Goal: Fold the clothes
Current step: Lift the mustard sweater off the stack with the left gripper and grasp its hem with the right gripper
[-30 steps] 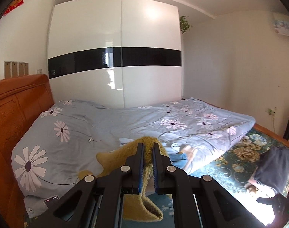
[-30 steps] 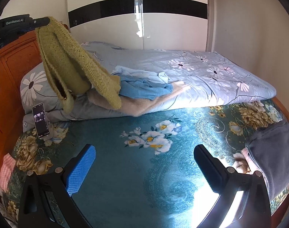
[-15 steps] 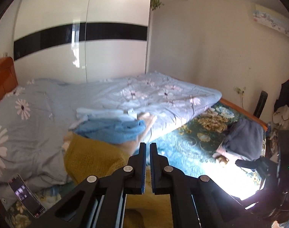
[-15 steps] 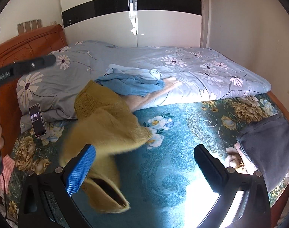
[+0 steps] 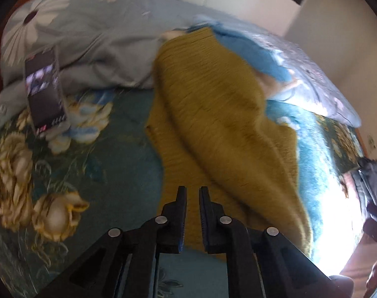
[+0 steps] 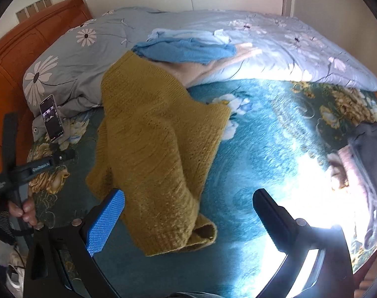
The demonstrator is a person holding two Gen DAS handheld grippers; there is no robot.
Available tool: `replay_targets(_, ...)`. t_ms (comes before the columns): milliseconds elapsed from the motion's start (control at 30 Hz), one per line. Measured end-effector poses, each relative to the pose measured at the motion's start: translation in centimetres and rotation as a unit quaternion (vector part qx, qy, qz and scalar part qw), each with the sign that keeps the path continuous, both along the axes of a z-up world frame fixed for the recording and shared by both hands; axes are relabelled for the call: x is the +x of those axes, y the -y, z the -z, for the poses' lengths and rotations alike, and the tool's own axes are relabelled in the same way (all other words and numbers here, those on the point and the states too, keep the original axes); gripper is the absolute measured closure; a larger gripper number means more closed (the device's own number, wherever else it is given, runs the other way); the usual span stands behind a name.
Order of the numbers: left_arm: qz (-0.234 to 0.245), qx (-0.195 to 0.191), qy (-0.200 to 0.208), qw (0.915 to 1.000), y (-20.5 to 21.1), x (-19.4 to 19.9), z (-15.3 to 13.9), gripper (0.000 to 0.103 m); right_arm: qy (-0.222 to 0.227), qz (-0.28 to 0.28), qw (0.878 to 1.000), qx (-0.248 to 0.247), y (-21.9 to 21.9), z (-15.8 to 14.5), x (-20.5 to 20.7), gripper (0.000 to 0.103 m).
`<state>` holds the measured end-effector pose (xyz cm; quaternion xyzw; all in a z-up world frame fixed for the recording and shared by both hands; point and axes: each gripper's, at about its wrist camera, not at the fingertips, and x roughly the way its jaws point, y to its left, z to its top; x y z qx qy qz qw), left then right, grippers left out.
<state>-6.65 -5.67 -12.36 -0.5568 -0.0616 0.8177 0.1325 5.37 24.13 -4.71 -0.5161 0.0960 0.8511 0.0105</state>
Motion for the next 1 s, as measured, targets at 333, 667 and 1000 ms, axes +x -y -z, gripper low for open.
replay_targets(333,-0.098,0.124,0.133,0.9784,2.4,1.4,7.0,0.054,0.146,-0.023,0.988,-0.046,4.6,8.0,-1.5,0.012)
replay_targets(667,-0.127,0.204,0.189,0.9521,0.3,3.6,9.4,0.055,0.198,0.061,0.967,-0.146,2.4,10.0,1.1,0.030)
replay_targets(1000,-0.147,0.203,0.150,0.9563,0.4,5.3,6.6,0.093,0.185,0.089,0.968,-0.143,2.4,10.5,1.3,0.074)
